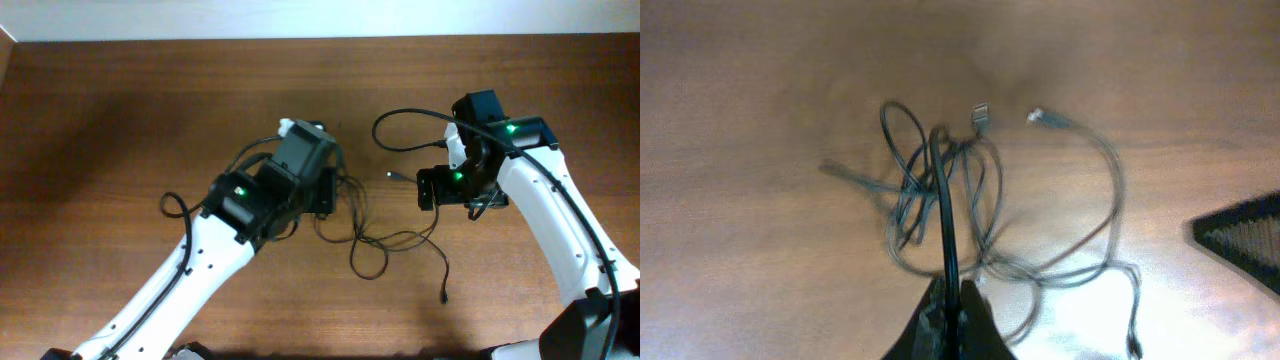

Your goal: Untangle cables

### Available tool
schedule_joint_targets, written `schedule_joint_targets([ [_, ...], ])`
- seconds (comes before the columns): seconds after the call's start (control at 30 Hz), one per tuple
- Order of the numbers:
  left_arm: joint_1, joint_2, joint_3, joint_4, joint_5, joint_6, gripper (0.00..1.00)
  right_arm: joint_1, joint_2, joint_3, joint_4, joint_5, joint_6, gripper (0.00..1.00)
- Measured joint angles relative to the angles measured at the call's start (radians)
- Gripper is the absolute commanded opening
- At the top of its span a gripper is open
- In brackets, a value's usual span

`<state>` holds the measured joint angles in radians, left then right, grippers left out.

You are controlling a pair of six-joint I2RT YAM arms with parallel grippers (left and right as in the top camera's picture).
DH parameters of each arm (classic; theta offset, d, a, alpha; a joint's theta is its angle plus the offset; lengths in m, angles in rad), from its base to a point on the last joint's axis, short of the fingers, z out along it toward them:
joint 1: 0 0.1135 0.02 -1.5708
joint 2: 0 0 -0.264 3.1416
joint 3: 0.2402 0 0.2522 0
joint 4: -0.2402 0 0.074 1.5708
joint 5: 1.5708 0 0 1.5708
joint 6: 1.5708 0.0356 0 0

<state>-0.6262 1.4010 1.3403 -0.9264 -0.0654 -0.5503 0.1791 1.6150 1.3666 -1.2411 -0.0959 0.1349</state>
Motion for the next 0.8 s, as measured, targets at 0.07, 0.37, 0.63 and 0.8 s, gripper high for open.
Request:
schedule_joint_targets([
  [0.07, 0.038, 0.010, 0.000, -0.068, 0.031, 0.005, 0.00, 0.000, 0.000, 0.000, 0.000, 0.000, 0.000, 0.98],
  [0.37, 0.010, 0.186, 0.025, -0.148, 0.066, 0.038, 0.49, 0.000, 0.000, 0.000, 0.000, 0.000, 0.000, 0.98],
  [0.63, 0.011, 0.180, 0.201, -0.245, -0.003, 0.067, 0.99, 0.000, 0.000, 0.000, 0.000, 0.000, 0.000, 0.98],
  [0.8, 0.011, 0.180, 0.201, -0.274, -0.021, 0.075, 0.99, 0.000, 0.000, 0.000, 0.000, 0.000, 0.000, 0.98],
])
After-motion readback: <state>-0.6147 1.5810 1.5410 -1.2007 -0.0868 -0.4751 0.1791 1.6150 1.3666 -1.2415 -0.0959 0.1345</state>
